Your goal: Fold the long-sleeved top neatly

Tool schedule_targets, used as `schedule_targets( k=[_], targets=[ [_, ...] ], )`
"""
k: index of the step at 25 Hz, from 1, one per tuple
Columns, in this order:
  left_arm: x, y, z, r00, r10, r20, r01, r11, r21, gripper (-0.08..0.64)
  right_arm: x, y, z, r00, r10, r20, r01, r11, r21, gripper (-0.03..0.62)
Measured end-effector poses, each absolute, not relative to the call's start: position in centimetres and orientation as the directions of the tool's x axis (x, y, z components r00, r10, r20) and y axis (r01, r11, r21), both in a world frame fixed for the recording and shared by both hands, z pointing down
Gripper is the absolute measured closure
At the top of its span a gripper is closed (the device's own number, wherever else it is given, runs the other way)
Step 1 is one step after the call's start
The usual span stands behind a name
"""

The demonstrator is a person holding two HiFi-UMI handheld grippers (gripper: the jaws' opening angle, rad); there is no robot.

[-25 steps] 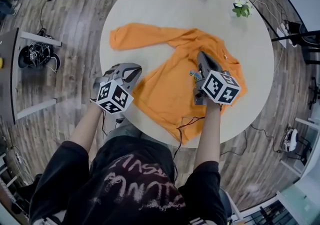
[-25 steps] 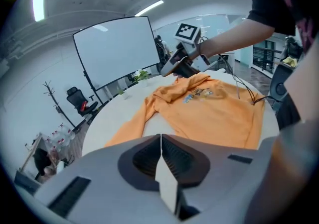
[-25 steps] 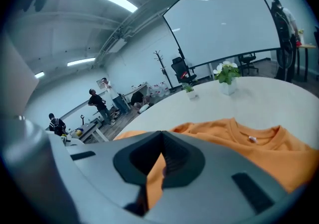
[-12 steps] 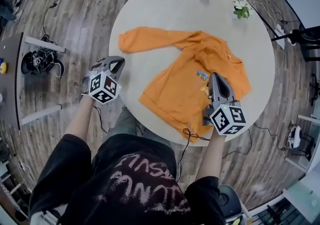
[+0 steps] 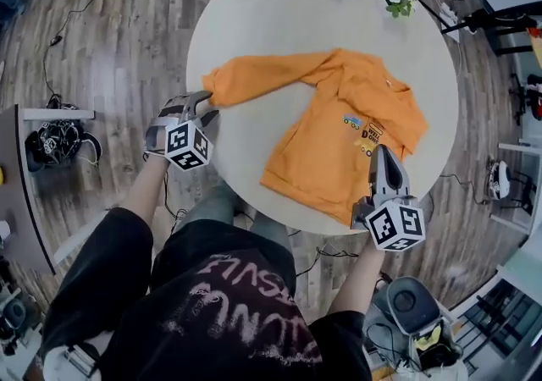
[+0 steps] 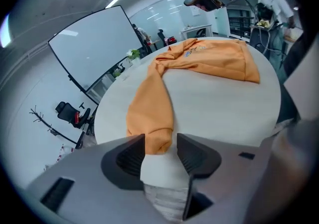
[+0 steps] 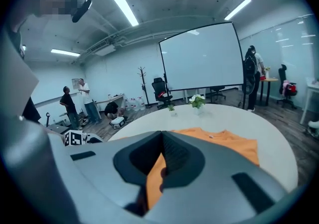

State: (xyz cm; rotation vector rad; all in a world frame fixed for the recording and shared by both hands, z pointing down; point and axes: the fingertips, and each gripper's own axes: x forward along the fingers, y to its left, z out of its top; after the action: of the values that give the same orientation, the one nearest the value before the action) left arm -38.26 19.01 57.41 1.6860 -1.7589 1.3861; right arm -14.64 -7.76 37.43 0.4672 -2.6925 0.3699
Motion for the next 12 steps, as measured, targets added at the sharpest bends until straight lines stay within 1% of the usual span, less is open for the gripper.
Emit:
schedule_targets(
  k=[3,4,8,10,12],
  targets=[
    [-38.7,18.6,58.8,-0.199,-0.563,0.802,-0.898,-0.223,-0.380,0.351,-13.0,-7.3,37.5,-0.846,-0.324,0.424,-0.433,0.881,-0.189,0.588],
    [-38.9,18.5,59.0,-0.191,-0.563,0.804,-0.898,-0.230,-0.375,0.364,-12.5,-7.2,37.5,-0.839,-0.337,0.428,-0.448,0.874,-0.190,0.588],
    [-40.1,18.0,58.9,-0.182,-0.572,0.800,-0.905,-0.221,-0.363,0.479,-11.7,-6.4,37.5,-0.816,-0.371,0.443,-0.485,0.857,-0.176,0.588],
    [-40.5,17.7,58.5,-0.165,-0.584,0.795,-0.915,-0.211,-0.344,0.503,-11.7,-6.2,37.6,-0.813,-0.377,0.444,-0.494,0.850,-0.182,0.588],
    [-41.1,17.2,57.7,-0.135,-0.604,0.786,-0.932,-0.192,-0.307,0.512,-12.1,-6.2,37.6,-0.814,-0.379,0.441,-0.496,0.848,-0.187,0.588]
  ],
)
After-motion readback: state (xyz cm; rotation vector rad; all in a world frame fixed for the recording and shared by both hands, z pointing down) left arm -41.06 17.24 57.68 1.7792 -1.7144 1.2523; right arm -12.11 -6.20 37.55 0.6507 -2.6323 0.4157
